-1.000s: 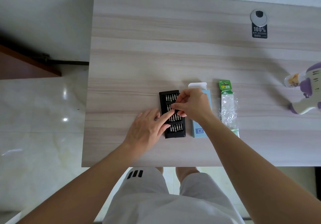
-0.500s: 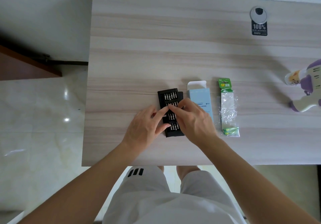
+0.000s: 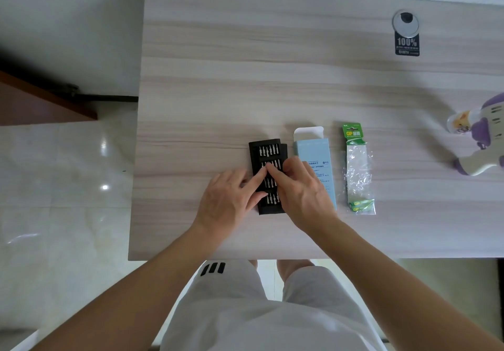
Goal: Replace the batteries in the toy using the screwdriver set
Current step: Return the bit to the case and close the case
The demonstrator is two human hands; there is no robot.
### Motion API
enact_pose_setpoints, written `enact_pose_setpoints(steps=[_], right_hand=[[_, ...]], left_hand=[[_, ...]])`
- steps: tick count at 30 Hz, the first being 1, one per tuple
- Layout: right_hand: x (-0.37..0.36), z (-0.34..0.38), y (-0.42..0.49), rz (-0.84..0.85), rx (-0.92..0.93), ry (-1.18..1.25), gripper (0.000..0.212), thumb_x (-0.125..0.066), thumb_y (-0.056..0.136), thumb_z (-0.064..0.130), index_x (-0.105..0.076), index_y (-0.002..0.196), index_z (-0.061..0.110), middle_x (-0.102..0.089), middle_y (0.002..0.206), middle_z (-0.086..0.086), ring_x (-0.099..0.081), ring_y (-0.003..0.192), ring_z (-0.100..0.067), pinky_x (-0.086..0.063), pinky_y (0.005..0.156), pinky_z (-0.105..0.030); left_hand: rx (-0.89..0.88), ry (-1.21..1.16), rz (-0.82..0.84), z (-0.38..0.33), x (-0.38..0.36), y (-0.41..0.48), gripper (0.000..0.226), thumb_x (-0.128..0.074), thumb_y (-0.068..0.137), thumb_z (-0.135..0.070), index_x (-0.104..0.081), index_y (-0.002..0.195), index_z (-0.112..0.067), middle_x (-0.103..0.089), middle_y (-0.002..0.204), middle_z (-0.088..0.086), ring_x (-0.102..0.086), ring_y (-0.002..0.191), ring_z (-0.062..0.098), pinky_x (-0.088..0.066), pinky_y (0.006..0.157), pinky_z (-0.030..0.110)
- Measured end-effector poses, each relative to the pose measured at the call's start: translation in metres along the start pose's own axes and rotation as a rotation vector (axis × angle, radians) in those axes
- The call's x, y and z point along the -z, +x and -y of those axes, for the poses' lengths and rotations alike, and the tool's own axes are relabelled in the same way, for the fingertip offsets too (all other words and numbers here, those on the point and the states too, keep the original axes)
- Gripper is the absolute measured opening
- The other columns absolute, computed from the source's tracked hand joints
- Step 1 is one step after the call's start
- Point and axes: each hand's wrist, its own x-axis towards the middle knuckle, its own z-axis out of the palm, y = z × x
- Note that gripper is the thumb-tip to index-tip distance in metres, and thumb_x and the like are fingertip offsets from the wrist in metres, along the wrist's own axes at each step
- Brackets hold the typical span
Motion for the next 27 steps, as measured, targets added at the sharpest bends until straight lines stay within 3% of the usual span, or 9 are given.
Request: enact_pose_setpoints(steps=[5, 11, 19, 23, 27], right_hand=[[0.004, -0.002, -0.012, -0.009, 0.09, -0.099, 0.037, -0.057, 0.091, 0.007, -0.063, 0.128, 0.012, -0.06, 0.118, -0.009, -0.057, 0.096, -0.027, -0.058, 0.051, -0.042], [0.005, 0.012, -0.003, -0.05, 0.03, -0.146, 0.034, -0.068, 0.081, 0.002, -0.069, 0.113, 0.012, -0.064, 0.108, -0.007, -0.06, 0.094, -0.028, -0.055, 0.045, -0.037], [0.009, 0.008, -0.007, -0.081, 0.058, -0.168, 0.025, -0.058, 0.09, 0.015, -0.072, 0.11, 0.016, -0.069, 0.112, -0.002, -0.064, 0.098, -0.025, -0.055, 0.061, -0.035], [0.009, 0.011, -0.002, -0.098, 0.018, -0.157, 0.014, -0.066, 0.086, 0.012, -0.074, 0.096, 0.017, -0.07, 0.104, 0.001, -0.066, 0.091, -0.024, -0.052, 0.055, -0.032], [0.008, 0.011, -0.004, -0.093, -0.007, -0.158, 0.014, -0.069, 0.085, 0.012, -0.074, 0.097, 0.019, -0.07, 0.106, 0.003, -0.064, 0.087, -0.023, -0.051, 0.054, -0.031]], left_hand=[[0.021, -0.045, -0.019, -0.006, -0.001, -0.005, 0.043, -0.049, 0.098, -0.04, -0.064, 0.133, -0.018, -0.056, 0.086, 0.003, -0.055, 0.069, 0.021, -0.051, 0.063, 0.037], [0.026, -0.052, -0.03, -0.007, -0.003, -0.003, 0.041, -0.051, 0.098, -0.039, -0.066, 0.13, -0.018, -0.058, 0.084, 0.003, -0.055, 0.068, 0.021, -0.05, 0.062, 0.037], [0.038, -0.089, -0.026, -0.006, 0.0, 0.002, 0.038, -0.053, 0.095, -0.042, -0.07, 0.118, -0.016, -0.058, 0.084, 0.002, -0.056, 0.07, 0.022, -0.05, 0.061, 0.037], [0.057, -0.11, -0.021, -0.008, -0.003, 0.002, 0.035, -0.055, 0.095, -0.04, -0.069, 0.115, -0.015, -0.061, 0.087, 0.002, -0.058, 0.072, 0.024, -0.052, 0.063, 0.038], [0.088, -0.187, -0.023, -0.009, -0.003, 0.002, 0.034, -0.059, 0.094, -0.039, -0.067, 0.116, -0.015, -0.064, 0.093, 0.003, -0.062, 0.077, 0.025, -0.054, 0.067, 0.038]])
